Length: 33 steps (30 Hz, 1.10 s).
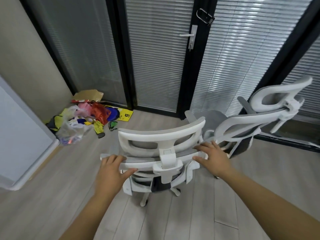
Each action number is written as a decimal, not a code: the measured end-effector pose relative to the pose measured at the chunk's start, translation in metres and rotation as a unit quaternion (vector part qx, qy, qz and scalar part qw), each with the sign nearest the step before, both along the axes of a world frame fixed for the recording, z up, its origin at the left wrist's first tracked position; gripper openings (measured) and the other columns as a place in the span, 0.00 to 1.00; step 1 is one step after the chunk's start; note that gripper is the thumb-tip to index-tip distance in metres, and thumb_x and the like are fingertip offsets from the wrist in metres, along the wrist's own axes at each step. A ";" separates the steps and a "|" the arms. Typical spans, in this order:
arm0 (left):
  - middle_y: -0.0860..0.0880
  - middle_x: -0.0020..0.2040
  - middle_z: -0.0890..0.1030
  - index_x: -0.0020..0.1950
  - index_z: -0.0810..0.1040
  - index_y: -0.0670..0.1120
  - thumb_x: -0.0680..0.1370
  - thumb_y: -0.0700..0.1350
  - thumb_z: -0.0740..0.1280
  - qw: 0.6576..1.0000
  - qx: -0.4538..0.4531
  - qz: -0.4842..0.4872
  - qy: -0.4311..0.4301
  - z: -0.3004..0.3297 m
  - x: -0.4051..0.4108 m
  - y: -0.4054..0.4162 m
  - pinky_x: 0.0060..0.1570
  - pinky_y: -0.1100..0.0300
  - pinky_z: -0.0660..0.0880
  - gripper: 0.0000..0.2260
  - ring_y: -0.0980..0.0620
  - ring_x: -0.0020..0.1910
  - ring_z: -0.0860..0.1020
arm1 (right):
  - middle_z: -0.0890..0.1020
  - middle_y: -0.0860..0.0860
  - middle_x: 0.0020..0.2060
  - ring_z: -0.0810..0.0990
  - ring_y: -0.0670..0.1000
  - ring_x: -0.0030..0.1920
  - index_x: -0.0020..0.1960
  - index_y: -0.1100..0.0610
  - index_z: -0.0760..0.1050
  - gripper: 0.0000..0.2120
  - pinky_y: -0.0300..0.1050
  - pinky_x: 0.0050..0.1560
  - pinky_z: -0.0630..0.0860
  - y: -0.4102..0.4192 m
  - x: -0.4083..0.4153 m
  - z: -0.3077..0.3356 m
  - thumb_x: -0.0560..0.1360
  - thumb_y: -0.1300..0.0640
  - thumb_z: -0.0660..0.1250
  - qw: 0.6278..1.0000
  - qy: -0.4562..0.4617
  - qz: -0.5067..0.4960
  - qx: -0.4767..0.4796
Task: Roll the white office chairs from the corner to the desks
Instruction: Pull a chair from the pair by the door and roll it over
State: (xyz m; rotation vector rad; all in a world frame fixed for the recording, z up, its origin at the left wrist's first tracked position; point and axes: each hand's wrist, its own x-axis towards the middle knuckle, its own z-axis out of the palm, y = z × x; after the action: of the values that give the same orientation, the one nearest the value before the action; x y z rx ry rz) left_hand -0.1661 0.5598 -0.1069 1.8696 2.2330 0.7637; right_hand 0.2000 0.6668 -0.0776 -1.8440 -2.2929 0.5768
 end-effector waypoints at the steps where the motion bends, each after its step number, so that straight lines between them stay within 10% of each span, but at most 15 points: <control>1: 0.58 0.47 0.74 0.51 0.78 0.53 0.65 0.74 0.62 1.000 0.001 -0.002 -0.004 0.002 0.001 -0.008 0.40 0.59 0.68 0.29 0.53 0.52 0.69 | 0.70 0.43 0.71 0.54 0.55 0.78 0.68 0.39 0.72 0.23 0.60 0.71 0.63 -0.011 0.001 0.001 0.75 0.36 0.64 1.000 0.004 -0.003 -0.001; 21: 0.60 0.45 0.73 0.50 0.78 0.55 0.64 0.65 0.72 0.996 -0.041 -0.072 -0.040 0.019 0.056 -0.160 0.41 0.60 0.68 0.21 0.54 0.50 0.71 | 0.68 0.40 0.71 0.50 0.56 0.79 0.67 0.39 0.70 0.27 0.61 0.72 0.58 -0.223 0.057 -0.005 0.73 0.29 0.58 0.997 -0.009 -0.077 0.018; 33: 0.58 0.48 0.74 0.53 0.79 0.54 0.67 0.68 0.67 0.963 -0.038 -0.267 -0.022 0.001 0.088 -0.191 0.42 0.60 0.69 0.23 0.54 0.53 0.70 | 0.69 0.42 0.69 0.50 0.54 0.78 0.62 0.42 0.69 0.38 0.64 0.69 0.61 -0.393 0.063 -0.001 0.63 0.20 0.49 0.952 -0.006 -0.306 0.021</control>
State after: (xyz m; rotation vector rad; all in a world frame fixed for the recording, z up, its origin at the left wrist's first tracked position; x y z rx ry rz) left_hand -0.0779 0.3693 -0.1056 2.2327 1.5774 0.6024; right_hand 0.2629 0.2741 -0.0788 -2.3659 -1.5725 0.4078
